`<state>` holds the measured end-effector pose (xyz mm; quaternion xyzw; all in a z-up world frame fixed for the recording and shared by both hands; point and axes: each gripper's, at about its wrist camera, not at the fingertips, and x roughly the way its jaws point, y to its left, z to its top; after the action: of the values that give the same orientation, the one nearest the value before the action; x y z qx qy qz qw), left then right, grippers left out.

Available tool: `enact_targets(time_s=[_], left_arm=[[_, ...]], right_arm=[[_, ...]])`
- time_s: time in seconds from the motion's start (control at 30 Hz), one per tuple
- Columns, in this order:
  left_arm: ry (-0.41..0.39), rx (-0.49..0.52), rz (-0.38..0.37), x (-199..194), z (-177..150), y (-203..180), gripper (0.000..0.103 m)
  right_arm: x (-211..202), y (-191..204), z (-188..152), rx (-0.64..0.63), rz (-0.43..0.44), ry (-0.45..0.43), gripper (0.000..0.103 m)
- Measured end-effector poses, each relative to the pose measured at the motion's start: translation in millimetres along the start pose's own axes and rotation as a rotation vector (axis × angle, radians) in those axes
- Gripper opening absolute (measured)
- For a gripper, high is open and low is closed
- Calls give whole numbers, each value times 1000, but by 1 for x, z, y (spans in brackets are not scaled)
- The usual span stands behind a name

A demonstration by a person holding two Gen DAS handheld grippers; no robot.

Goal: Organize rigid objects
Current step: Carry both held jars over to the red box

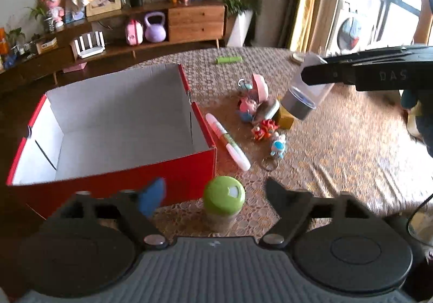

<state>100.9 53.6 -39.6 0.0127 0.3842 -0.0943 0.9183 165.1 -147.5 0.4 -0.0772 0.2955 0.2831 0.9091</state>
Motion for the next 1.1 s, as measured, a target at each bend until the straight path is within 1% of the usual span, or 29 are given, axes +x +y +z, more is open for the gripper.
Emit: enact_targets(time_s=[0.1,0.2,0.3,0.33,0.43,0.53,0.63,0.7,0.77,0.83,0.9,0.93,1.03,1.1], left_arm=[[23,-8,4,14,-7,-5,86],[74,-9,4,34,-20,-9,86],[90,11,45,53,-31,-13,86],[94,0,60,60,-32,-12,86],[96,-28,68,74,-36,-11,86],[80,-13,83,82,-39,-13,86],[85,-4,101,90,-43,-16,86],[90,-5,113,94,-45,-16,79],[103,-2,116,98,-45,-16,63],[113,-1,125,99,-46,-16,59],[112,-7,113,97,-46,-15,52],[113,-7,104,96,-47,-16,43],[110,20,142,95,-47,-21,43],[109,12,146,95,-47,-20,43]], right_arm=[[1,-1,-3,2,3,6,45],[2,-1,-6,2,10,10,45],[4,0,-8,4,9,15,46],[4,-1,-8,6,10,18,46],[5,-2,-12,6,7,28,45],[6,-3,-15,9,7,39,45],[7,-3,-17,10,5,44,45],[6,-3,-17,11,6,45,46],[6,-3,-18,9,6,48,45],[6,-3,-19,7,5,51,45],[6,-2,-18,6,4,52,45],[6,-2,-18,7,4,52,45],[6,-2,-18,4,3,51,46],[5,-1,-18,3,2,50,45]])
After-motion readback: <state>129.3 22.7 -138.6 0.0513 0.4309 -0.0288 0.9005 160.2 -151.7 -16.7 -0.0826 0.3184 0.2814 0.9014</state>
